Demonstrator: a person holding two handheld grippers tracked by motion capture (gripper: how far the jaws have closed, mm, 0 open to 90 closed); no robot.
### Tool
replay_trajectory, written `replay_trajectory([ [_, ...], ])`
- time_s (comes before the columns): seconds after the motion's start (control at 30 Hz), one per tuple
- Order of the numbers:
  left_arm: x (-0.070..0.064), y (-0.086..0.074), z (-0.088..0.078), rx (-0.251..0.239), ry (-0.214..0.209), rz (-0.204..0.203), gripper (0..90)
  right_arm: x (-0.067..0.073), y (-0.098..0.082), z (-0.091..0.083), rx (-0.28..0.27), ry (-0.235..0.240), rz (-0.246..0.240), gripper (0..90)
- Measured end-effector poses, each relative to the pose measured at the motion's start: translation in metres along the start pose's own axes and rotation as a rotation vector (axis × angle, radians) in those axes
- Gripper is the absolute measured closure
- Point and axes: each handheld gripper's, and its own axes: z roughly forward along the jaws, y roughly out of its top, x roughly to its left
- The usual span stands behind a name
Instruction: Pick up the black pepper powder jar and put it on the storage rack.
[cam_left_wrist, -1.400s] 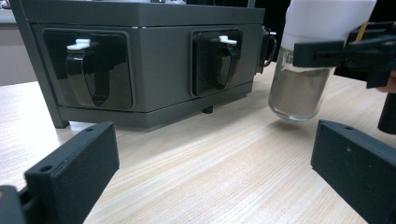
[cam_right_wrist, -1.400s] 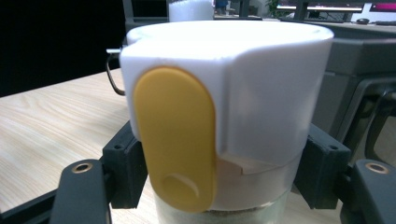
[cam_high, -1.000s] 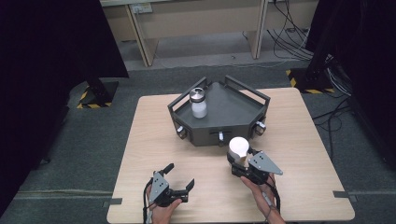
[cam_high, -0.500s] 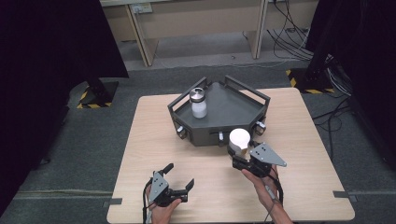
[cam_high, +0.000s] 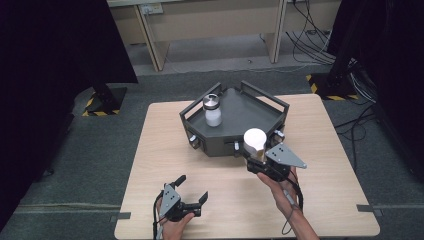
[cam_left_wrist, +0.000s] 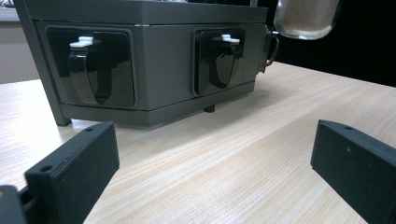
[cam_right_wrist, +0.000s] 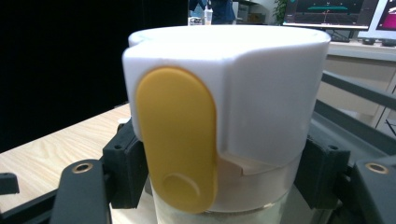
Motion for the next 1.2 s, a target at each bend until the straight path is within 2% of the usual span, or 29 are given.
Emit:
replay_trajectory([
  [0.43,0.000,0.000,0.000,-0.001,0.002,0.000,0.4,-0.002,0.028,0.015,-0.007,0.005,0.011,30.3],
  [0.7,0.001,0.000,0.000,0.000,0.000,0.002,0.4,-0.003,0.039,0.022,-0.011,-0.002,0.005,30.3],
  [1.2,0.001,0.000,-0.001,-0.001,0.003,-0.003,0.5,-0.010,0.054,0.042,-0.003,-0.023,0.025,30.4],
])
